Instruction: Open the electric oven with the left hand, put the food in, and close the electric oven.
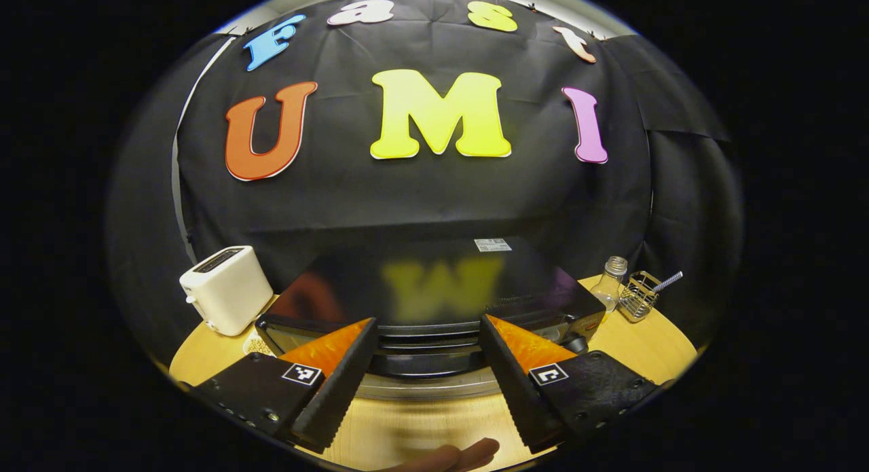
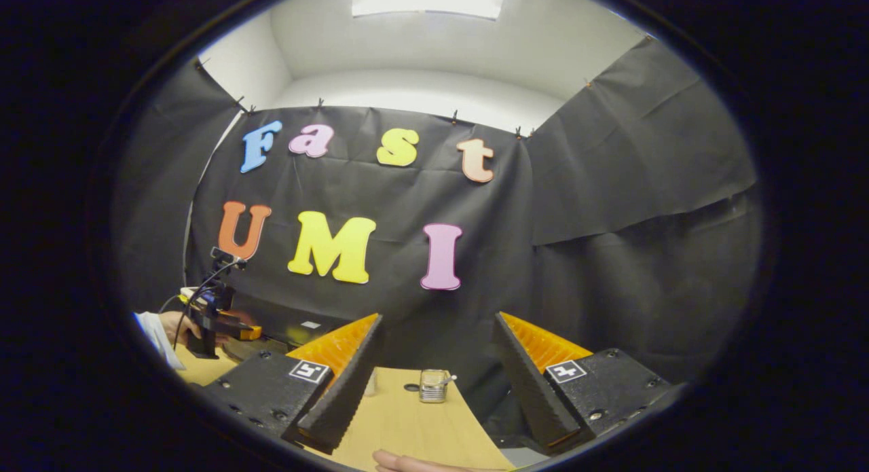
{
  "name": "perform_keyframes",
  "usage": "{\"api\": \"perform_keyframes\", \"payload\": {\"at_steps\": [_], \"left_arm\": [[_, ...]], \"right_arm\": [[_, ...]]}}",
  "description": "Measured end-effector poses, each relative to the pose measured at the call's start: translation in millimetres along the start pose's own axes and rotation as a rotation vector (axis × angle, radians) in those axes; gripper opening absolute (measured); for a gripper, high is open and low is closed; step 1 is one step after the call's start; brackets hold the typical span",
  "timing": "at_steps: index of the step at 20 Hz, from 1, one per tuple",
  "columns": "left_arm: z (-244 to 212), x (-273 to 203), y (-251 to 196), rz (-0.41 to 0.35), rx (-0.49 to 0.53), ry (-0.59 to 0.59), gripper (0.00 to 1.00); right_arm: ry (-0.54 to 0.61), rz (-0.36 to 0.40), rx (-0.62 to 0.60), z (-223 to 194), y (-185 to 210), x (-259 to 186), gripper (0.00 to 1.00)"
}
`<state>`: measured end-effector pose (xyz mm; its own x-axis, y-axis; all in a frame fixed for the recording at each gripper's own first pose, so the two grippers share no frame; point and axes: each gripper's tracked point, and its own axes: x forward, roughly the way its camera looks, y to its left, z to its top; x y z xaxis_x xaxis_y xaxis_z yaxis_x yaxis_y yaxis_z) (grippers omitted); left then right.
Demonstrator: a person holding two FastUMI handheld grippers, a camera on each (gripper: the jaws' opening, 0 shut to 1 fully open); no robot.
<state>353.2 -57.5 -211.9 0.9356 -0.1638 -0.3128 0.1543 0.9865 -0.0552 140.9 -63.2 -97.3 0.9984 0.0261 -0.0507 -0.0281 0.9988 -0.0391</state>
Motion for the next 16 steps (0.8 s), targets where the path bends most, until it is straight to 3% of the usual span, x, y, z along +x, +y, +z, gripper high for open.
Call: {"api": "perform_keyframes", "payload": {"at_steps": [10, 16], "left_arm": [[-37, -52, -11, -0.03, -0.002, -0.063, 0.95], [-144, -59, -15, -0.023, -0.03, 0.189, 0.95]], "right_arm": [[0.029, 0.004, -0.03, 2, 7, 0, 1.0], [0.033, 0.004, -0.031, 3, 12, 3, 1.0]]}}
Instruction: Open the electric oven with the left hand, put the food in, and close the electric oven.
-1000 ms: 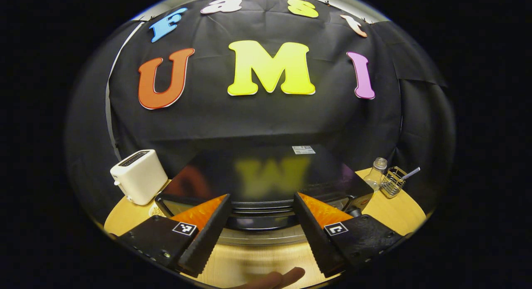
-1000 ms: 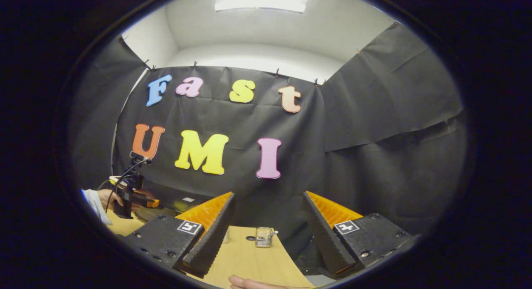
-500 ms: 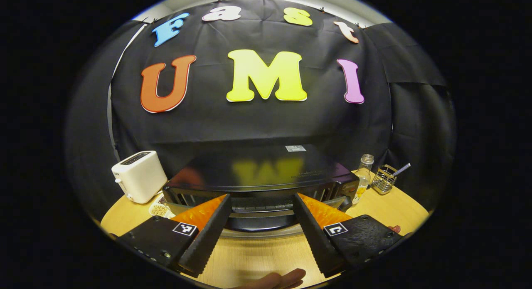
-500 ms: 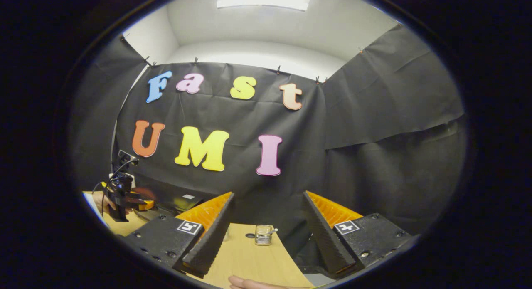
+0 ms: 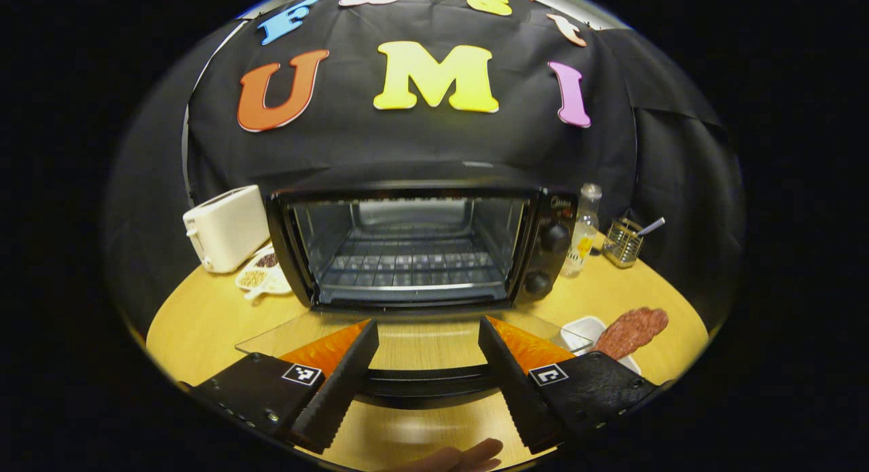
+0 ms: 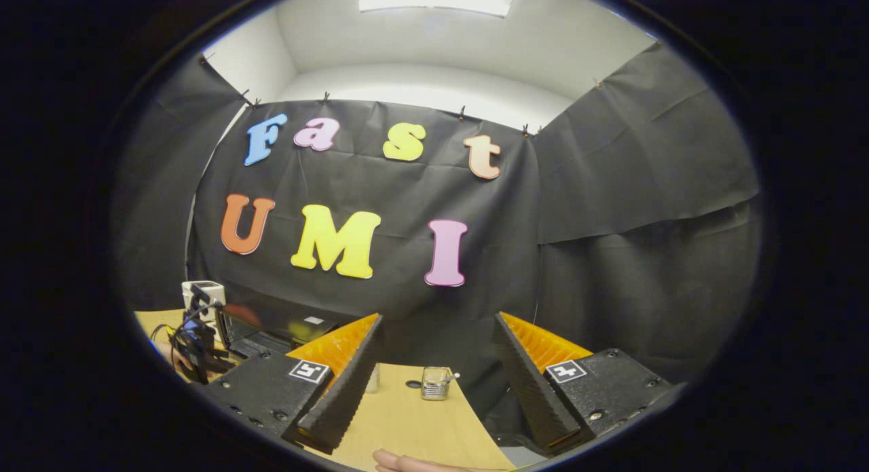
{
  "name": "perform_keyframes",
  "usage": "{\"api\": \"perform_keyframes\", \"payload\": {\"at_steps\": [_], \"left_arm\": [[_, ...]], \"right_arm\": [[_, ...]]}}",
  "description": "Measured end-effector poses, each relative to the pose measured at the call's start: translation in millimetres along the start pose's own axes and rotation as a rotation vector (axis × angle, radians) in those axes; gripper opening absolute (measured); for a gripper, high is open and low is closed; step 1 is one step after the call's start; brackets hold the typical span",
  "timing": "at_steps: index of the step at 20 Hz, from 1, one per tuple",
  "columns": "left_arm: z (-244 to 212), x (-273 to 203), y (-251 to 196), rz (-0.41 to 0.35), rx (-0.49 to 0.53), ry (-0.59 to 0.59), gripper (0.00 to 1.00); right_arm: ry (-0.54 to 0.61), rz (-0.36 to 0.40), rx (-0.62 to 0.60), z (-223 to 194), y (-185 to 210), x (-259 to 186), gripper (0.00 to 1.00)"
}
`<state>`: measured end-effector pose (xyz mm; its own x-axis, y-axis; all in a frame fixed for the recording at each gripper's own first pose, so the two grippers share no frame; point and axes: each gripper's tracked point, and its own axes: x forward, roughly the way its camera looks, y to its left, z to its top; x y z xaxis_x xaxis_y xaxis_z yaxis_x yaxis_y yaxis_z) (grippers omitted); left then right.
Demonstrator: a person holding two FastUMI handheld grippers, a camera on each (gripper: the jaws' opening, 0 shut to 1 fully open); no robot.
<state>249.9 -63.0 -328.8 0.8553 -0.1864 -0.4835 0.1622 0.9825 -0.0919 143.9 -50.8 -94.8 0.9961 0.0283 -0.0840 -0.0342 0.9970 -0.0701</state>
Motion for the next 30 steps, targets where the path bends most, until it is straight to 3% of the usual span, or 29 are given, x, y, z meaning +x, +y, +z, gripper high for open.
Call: {"api": "perform_keyframes", "payload": {"at_steps": [4, 11, 17, 20, 26, 30], "left_arm": [[-44, -10, -7, 0.002, -0.008, 0.15, 0.95], [-49, -15, -7, 0.01, 0.008, 0.165, 0.95], [-46, -14, -3, 0.0, 0.026, 0.006, 0.95], [-37, -29, 3, 0.023, 0.014, -0.051, 0.95], [38, -98, 4, 0.07, 0.03, -0.275, 0.94], [76, -150, -8, 0.048, 0.0, -0.347, 0.94]], "right_arm": [[0.026, 0.003, -0.006, -6, 0, 2, 1.0], [0.072, 0.031, 0.012, -27, 14, 8, 1.0], [0.289, 0.166, 0.078, -93, 50, 24, 1.0], [0.366, 0.186, 0.095, -117, 54, 40, 1.0], [0.492, 0.198, 0.08, -162, 60, 66, 1.0], [0.642, 0.31, 0.134, -199, 91, 71, 1.0]]}}
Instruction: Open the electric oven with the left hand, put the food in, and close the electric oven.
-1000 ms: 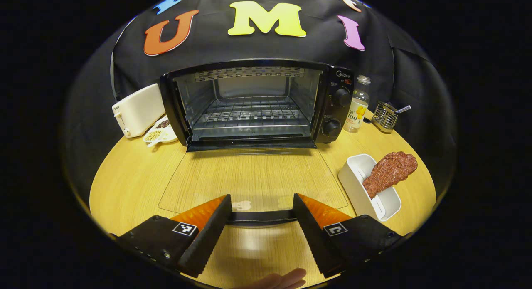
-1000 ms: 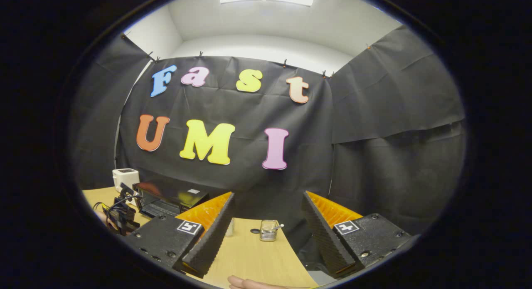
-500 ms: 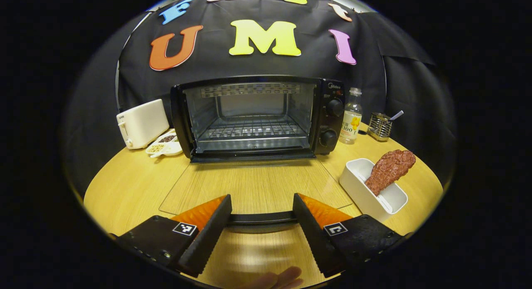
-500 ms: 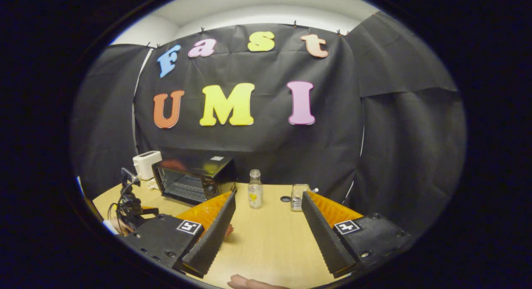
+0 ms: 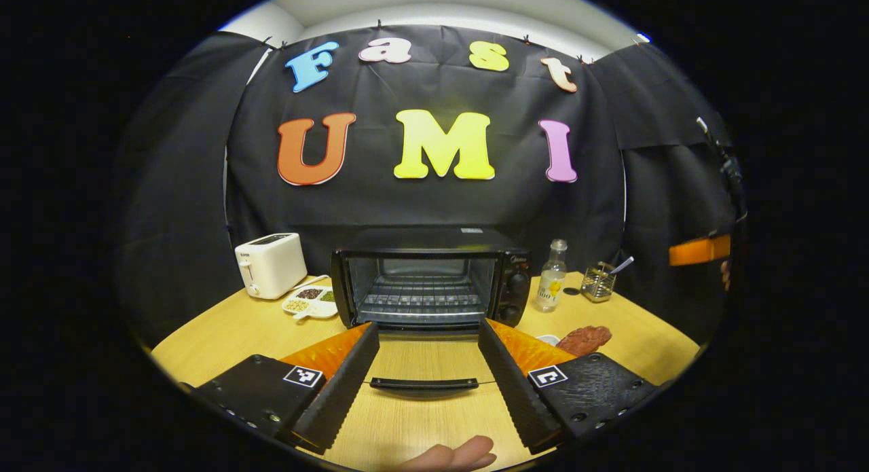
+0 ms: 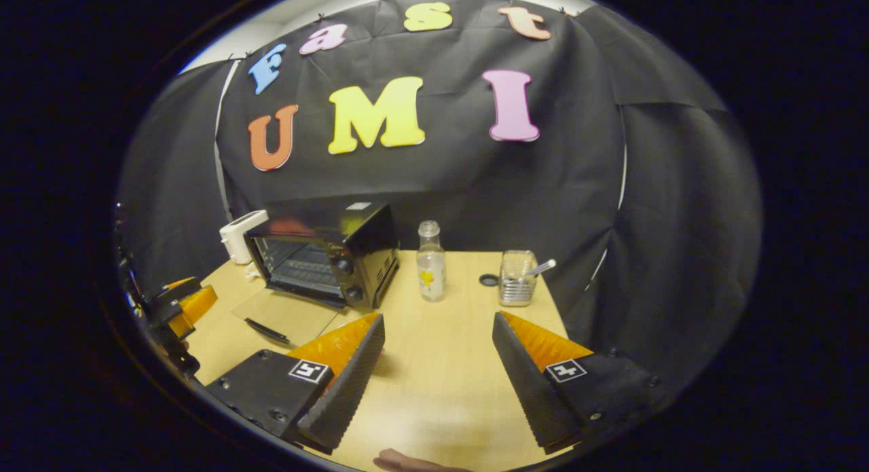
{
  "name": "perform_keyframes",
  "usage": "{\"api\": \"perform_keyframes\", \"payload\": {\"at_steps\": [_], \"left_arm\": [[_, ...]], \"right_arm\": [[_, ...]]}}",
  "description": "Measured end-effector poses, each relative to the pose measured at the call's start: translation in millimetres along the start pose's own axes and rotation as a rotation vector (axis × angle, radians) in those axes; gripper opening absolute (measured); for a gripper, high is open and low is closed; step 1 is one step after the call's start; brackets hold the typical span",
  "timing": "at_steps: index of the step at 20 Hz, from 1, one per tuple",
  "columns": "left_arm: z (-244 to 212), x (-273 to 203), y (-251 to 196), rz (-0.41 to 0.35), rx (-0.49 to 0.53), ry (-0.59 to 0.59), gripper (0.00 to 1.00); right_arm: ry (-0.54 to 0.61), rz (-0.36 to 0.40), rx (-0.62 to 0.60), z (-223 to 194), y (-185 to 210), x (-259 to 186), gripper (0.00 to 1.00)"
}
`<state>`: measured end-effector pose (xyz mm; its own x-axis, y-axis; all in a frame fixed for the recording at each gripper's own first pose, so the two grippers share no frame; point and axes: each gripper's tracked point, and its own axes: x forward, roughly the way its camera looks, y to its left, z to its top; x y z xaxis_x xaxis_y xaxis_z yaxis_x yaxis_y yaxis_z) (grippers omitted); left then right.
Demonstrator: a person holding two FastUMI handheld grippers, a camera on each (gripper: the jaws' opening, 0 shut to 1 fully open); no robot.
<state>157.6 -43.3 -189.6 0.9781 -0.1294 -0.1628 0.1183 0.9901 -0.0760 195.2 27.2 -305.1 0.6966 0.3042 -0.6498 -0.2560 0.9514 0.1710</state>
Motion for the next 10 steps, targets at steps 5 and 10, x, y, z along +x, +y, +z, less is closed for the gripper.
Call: {"api": "perform_keyframes", "payload": {"at_steps": [5, 10], "left_arm": [[54, -40, 11, 0.057, 0.062, -0.104, 0.94], [79, -71, 10, 0.061, 0.062, -0.132, 0.94]], "right_arm": [[0.168, 0.131, 0.058, -30, 24, 40, 1.0], [0.33, 0.211, 0.156, -59, 45, 77, 0.94]]}}
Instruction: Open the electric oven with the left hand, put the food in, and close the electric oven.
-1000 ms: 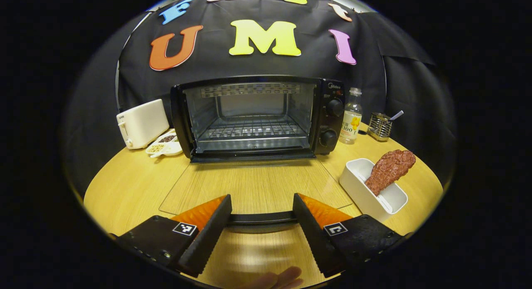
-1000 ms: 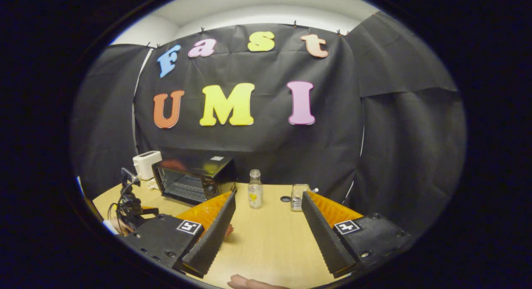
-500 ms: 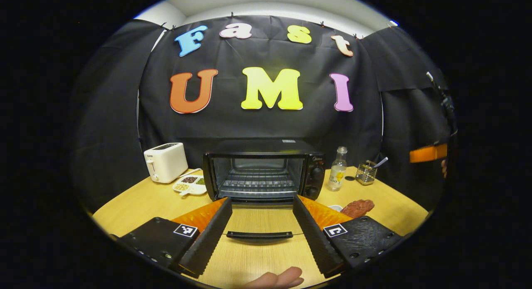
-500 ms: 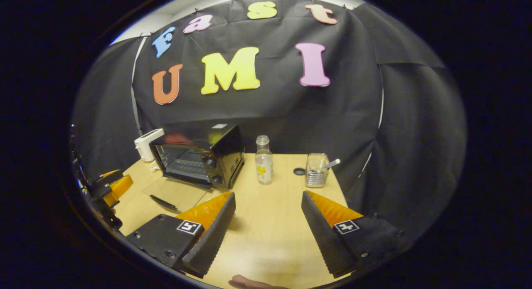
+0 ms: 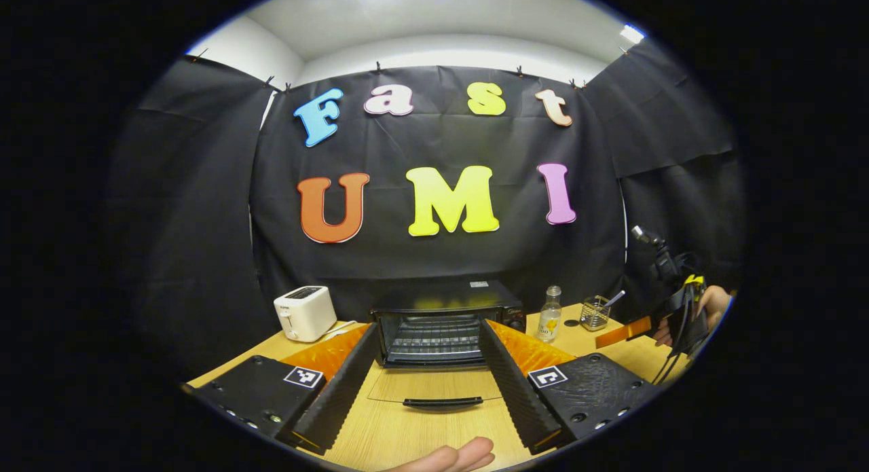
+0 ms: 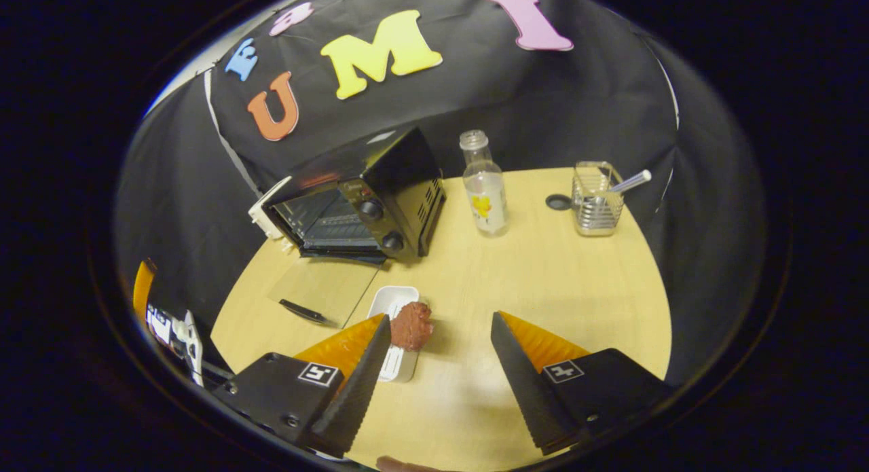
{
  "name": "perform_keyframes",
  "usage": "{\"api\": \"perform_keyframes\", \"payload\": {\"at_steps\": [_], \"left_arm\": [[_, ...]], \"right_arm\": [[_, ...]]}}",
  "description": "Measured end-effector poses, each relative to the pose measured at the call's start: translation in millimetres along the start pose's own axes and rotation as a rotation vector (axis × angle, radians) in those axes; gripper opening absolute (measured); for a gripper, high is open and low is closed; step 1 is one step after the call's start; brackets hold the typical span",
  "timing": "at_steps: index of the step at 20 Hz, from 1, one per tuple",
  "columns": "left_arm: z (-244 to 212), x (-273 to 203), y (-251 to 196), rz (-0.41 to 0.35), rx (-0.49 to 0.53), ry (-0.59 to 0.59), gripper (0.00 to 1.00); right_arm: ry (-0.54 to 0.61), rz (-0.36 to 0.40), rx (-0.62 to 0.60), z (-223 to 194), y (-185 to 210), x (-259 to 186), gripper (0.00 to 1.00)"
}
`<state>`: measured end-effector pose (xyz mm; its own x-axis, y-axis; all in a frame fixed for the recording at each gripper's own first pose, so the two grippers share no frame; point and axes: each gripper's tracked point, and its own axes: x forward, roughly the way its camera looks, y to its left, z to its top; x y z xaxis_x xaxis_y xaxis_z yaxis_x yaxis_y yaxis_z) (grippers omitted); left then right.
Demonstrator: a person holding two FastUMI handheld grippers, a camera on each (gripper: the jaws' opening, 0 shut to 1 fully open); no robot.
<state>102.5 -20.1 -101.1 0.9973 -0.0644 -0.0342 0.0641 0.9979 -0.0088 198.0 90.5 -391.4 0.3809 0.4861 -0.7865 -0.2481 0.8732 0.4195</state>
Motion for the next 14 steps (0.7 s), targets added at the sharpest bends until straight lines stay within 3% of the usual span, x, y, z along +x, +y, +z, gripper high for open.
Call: {"api": "perform_keyframes", "payload": {"at_steps": [4, 6, 7, 8, 9, 10, 11, 14], "left_arm": [[8, -16, 10, 0.031, 0.038, -0.03, 0.94], [4, -20, 0, -0.013, 0.034, -0.02, 0.94], [2, -21, -1, -0.027, 0.024, -0.01, 0.94], [-1, -23, -2, -0.032, 0.019, 0.002, 0.94], [-2, -23, -1, -0.036, 0.02, 0.006, 0.94], [-1, -24, -1, -0.036, 0.024, 0.005, 0.94], [0, -24, 0, -0.039, 0.031, 0.0, 0.94], [-1, -26, 1, -0.042, 0.041, -0.008, 0.94]], "right_arm": [[0.116, 0.089, 0.077, -20, 11, 26, 0.9], [0.161, 0.168, 0.12, -29, 24, 35, 0.83], [0.188, 0.206, 0.151, -37, 29, 36, 0.72], [0.191, 0.212, 0.179, -39, 27, 39, 0.54], [0.193, 0.209, 0.207, -41, 22, 44, 0.46], [0.179, 0.225, 0.222, -41, 25, 43, 0.12], [0.167, 0.24, 0.205, -41, 27, 36, 0.17], [0.104, 0.198, 0.093, -39, 30, 23, 0.13]]}}
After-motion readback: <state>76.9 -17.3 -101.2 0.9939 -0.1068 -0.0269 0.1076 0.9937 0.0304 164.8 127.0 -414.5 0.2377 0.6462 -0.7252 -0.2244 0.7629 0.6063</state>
